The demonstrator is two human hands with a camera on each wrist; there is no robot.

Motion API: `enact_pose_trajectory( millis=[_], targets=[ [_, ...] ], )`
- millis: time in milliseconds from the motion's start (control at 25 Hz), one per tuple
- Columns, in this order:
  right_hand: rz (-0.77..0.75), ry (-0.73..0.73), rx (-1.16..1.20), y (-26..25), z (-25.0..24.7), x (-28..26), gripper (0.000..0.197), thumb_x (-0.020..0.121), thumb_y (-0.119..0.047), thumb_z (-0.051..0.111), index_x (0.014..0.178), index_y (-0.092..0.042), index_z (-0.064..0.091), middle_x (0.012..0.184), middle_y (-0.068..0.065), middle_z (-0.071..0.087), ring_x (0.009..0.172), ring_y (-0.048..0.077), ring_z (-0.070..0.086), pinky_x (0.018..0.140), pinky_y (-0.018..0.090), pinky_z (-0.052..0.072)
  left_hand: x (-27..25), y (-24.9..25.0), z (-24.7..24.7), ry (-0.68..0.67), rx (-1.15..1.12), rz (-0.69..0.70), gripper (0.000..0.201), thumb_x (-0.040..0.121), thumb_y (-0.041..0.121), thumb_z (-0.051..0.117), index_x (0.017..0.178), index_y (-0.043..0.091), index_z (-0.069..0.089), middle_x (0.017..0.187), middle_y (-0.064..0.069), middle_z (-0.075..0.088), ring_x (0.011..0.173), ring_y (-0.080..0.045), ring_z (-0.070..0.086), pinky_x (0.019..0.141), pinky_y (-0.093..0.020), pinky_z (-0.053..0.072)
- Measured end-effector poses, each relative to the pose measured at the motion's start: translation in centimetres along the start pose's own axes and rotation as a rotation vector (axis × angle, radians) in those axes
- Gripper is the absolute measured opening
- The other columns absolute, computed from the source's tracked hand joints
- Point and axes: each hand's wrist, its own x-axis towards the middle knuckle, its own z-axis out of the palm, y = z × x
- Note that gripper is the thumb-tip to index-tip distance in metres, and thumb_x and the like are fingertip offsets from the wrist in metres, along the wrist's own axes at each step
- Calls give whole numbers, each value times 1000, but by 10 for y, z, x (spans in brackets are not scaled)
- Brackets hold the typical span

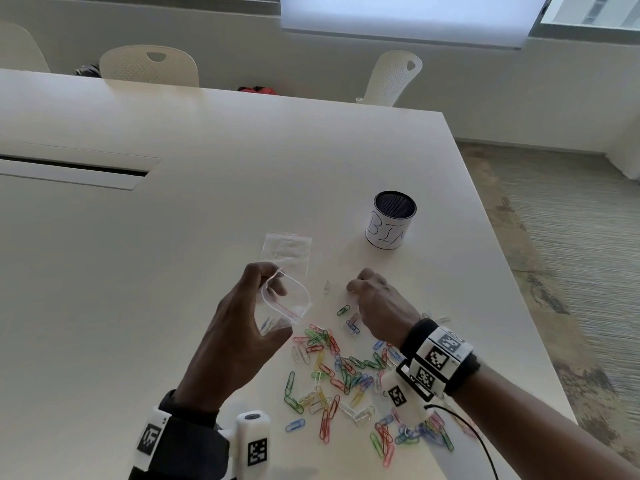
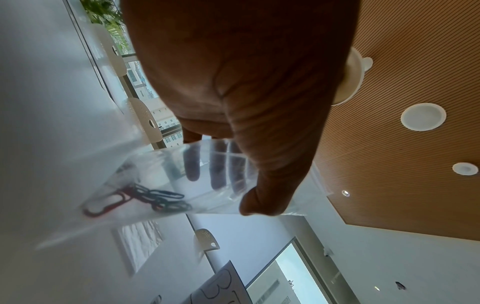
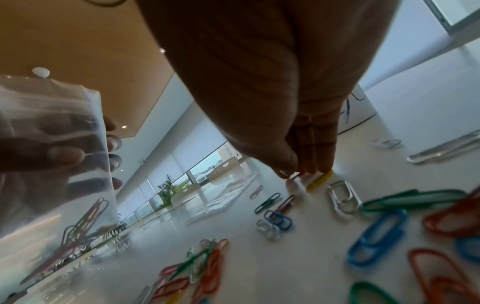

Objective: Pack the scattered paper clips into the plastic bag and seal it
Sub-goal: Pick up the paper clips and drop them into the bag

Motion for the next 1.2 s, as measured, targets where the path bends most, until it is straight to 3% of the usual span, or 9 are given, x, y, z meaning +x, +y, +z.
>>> enact_pose_trajectory(
  millis=[160, 240, 360, 440, 560, 720, 880, 1040, 1200],
  targets=[
    [-91, -142, 62, -13, -2, -1, 26, 104, -1, 52, 120, -8, 71, 121, 7, 65, 105, 21, 65, 89, 26, 54, -7, -2, -7, 20, 8, -37, 61, 79, 9, 84, 121, 33, 46, 109, 20, 61, 109, -3, 62, 81, -10, 47],
    [-111, -137, 160, -19, -10, 5, 26, 105, -3, 52, 121, -8, 72, 124, 8, 69, 105, 22, 68, 93, 30, 58, -10, -4, -9, 31, 8, -44, 61, 79, 8, 84, 121, 32, 47, 108, 19, 62, 108, -4, 63, 82, -13, 48],
    [-85, 2, 104, -20, -18, 30, 40, 103, 6, 44, 133, -8, 66, 135, 11, 64, 119, 26, 64, 104, 31, 53, -14, -3, -11, 39, 3, -43, 60, 80, 9, 84, 121, 31, 47, 108, 18, 61, 107, -5, 63, 82, -16, 49],
    [-96, -75, 35, -22, -14, 36, 46, 101, 10, 43, 137, -9, 64, 142, 10, 58, 127, 27, 58, 110, 35, 49, -17, -3, -12, 38, -1, -40, 60, 80, 8, 84, 121, 31, 47, 108, 18, 61, 107, -5, 62, 82, -14, 48],
    [-160, -182, 1, -24, 0, 24, 41, 103, 6, 46, 134, -12, 65, 140, 7, 57, 125, 26, 58, 110, 40, 51, -19, -7, -11, 31, -1, -47, 61, 79, 7, 84, 122, 31, 47, 108, 17, 62, 108, -8, 63, 83, -18, 50],
    [-293, -230, 17, -34, 3, -2, 29, 106, -24, 56, 134, -21, 64, 141, 2, 57, 124, 18, 58, 109, 39, 51, -24, -12, -9, 29, 12, -62, 62, 80, 8, 84, 124, 30, 47, 109, 19, 61, 107, -4, 62, 83, -20, 52],
    [-430, -272, -179, -38, 0, -13, 55, 96, -52, 64, 147, -35, 52, 154, -2, 48, 137, 17, 44, 109, 39, 48, -28, -14, -4, 18, 2, -64, 61, 80, 7, 83, 122, 29, 46, 109, 18, 60, 108, -6, 63, 83, -23, 52],
    [-444, -223, -199, -22, 5, -24, 43, 96, -39, 70, 138, -33, 62, 146, -3, 55, 128, 16, 51, 101, 31, 52, -30, -16, 2, 27, -18, -57, 60, 81, 8, 84, 122, 30, 46, 110, 17, 60, 107, -7, 62, 79, -25, 54],
    [-467, -94, -138, -13, 17, -28, 17, 101, -25, 65, 114, -20, 74, 120, 2, 67, 102, 14, 66, 87, 30, 62, -30, -19, 12, 52, -30, -53, 61, 82, 10, 85, 123, 31, 44, 112, 15, 61, 108, -6, 61, 84, -23, 52]
  ],
)
